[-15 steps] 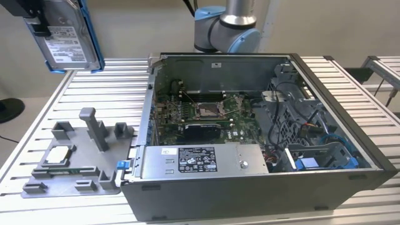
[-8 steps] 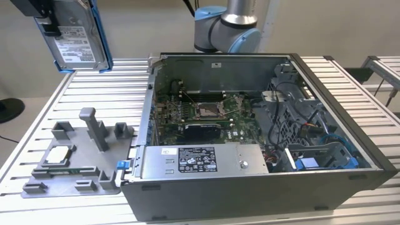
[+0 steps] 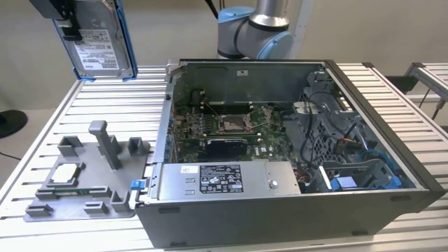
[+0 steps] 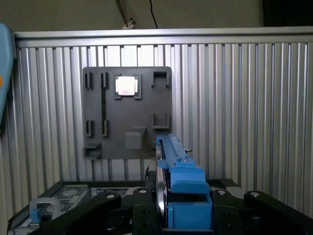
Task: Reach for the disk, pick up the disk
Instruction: 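Pick up the disk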
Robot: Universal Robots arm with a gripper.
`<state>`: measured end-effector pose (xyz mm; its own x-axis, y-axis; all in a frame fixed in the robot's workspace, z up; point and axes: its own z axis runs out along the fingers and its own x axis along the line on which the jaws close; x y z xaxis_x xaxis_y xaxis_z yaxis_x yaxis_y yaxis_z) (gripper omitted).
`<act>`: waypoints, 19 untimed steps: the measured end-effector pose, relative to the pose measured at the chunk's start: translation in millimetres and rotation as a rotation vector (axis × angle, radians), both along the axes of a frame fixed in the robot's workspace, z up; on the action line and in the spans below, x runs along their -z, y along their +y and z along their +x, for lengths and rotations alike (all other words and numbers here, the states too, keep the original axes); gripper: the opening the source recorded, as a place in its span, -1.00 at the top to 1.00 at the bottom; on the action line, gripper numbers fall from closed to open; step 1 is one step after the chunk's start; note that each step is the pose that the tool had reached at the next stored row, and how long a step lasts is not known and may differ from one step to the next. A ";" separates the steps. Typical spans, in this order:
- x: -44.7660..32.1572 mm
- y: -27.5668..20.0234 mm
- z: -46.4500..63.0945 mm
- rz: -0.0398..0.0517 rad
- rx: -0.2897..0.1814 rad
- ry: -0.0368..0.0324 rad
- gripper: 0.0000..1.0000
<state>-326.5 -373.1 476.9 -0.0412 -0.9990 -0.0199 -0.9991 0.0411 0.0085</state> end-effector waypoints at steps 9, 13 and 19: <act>0.0 0.0 24.7 0.0000 0.000 0.0000 1.00; 0.0 0.0 35.5 0.0000 0.000 -0.0001 1.00; 0.0 0.0 55.7 0.0000 0.000 -0.0001 1.00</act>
<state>-270.8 -373.1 476.9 -0.0412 -0.9990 -0.0199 -0.9991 0.0411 0.0084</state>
